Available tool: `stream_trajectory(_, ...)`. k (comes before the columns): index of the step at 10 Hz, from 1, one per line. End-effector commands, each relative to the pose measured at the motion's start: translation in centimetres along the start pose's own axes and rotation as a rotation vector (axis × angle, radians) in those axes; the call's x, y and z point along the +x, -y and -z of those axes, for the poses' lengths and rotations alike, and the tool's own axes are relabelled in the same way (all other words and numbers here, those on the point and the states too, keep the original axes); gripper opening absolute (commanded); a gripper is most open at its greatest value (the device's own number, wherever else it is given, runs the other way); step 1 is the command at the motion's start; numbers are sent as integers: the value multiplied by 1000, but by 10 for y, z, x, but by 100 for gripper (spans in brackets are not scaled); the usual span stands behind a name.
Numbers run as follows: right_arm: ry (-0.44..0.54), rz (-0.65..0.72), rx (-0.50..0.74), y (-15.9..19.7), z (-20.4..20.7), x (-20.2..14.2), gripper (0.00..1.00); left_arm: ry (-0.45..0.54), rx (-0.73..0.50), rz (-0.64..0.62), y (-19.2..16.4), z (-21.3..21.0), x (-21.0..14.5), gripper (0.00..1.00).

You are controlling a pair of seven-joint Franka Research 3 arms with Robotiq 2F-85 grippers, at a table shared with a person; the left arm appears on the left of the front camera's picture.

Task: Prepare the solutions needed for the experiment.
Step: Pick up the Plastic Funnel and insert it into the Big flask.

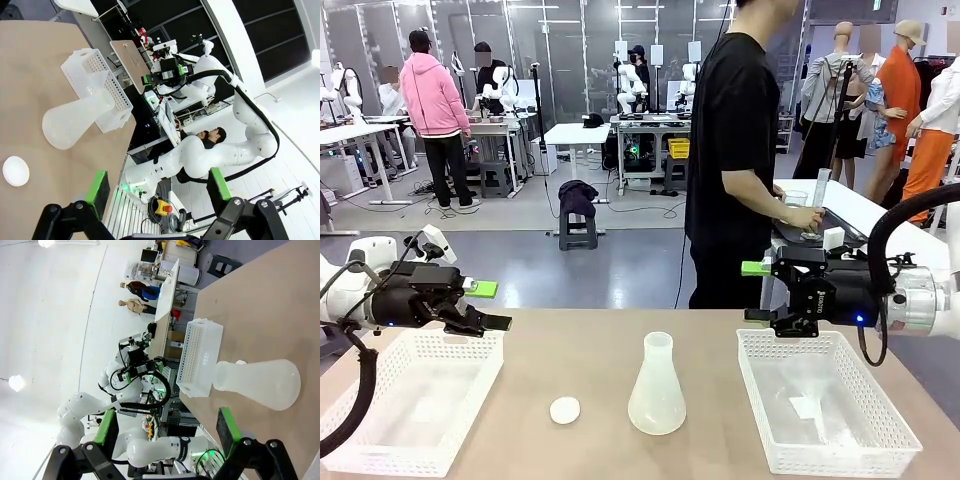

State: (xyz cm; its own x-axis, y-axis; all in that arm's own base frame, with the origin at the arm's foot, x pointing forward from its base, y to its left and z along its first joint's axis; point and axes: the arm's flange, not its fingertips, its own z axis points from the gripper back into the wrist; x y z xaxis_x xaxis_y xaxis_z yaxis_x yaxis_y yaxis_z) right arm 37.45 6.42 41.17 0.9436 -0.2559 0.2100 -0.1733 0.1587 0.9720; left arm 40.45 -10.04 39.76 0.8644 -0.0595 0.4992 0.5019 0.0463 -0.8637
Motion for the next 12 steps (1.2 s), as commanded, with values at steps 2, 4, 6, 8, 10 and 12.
stream_trajectory(2, -20, -190, -138, -4, 0, 5, 100, -15, -7, 8, 3, -1, 0, 100)
stream_trajectory(4, -83, -414, -370, -15, -14, 29, 100, -15, -7, 8, 3, -1, 0, 100)
stream_trajectory(6, -272, -603, -561, -28, -26, 58, 100, -15, -7, 8, 3, -1, 0, 100)
stream_trajectory(8, -523, -737, -643, -28, -27, 85, 100, -15, -7, 8, 3, -1, 0, 100)
stream_trajectory(10, -716, -840, -796, -24, -24, 105, 100, -15, -7, 8, 3, -1, 0, 100)
stream_trajectory(12, -843, -942, -892, -17, -17, 124, 100, -15, -7, 8, 3, -1, 0, 100)
